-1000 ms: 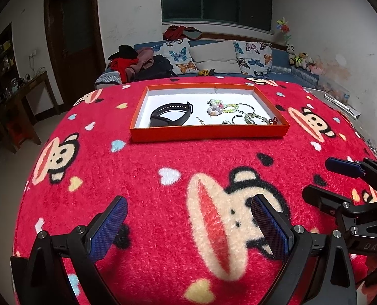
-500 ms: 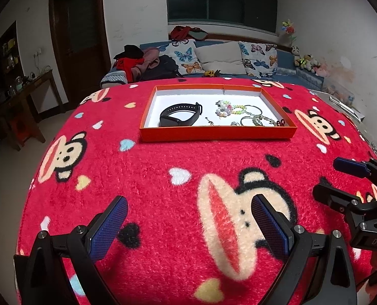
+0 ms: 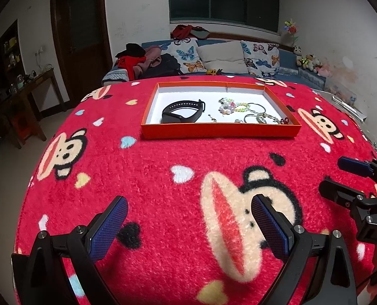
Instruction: Organize jewelry
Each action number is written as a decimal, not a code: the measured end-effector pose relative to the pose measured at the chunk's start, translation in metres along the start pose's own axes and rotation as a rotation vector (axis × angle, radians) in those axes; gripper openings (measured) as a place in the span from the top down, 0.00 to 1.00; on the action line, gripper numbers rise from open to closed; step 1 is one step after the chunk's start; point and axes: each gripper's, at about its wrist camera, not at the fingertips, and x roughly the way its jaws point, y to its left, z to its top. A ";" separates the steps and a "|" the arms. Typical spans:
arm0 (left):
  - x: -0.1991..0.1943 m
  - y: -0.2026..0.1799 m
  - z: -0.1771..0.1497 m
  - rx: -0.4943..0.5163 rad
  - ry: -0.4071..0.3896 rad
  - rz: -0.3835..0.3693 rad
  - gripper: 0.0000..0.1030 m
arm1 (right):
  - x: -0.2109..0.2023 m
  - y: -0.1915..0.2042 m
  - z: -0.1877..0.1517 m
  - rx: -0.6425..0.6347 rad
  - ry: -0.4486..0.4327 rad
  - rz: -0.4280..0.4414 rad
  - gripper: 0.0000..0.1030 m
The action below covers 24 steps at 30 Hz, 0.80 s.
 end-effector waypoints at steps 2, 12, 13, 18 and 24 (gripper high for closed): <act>0.003 0.002 -0.001 -0.004 0.001 -0.001 0.00 | 0.002 -0.002 -0.001 0.007 -0.003 0.001 0.24; 0.014 0.013 -0.005 -0.007 -0.033 0.030 0.00 | 0.009 -0.010 -0.005 0.047 -0.044 -0.007 0.24; 0.016 0.015 -0.005 -0.008 -0.036 0.032 0.00 | 0.009 -0.010 -0.006 0.047 -0.047 -0.010 0.24; 0.025 0.018 -0.004 0.008 -0.047 0.045 0.00 | 0.013 -0.013 -0.008 0.054 -0.071 -0.018 0.24; 0.038 0.019 -0.003 0.030 -0.052 0.057 0.00 | 0.020 -0.018 -0.010 0.082 -0.079 -0.021 0.24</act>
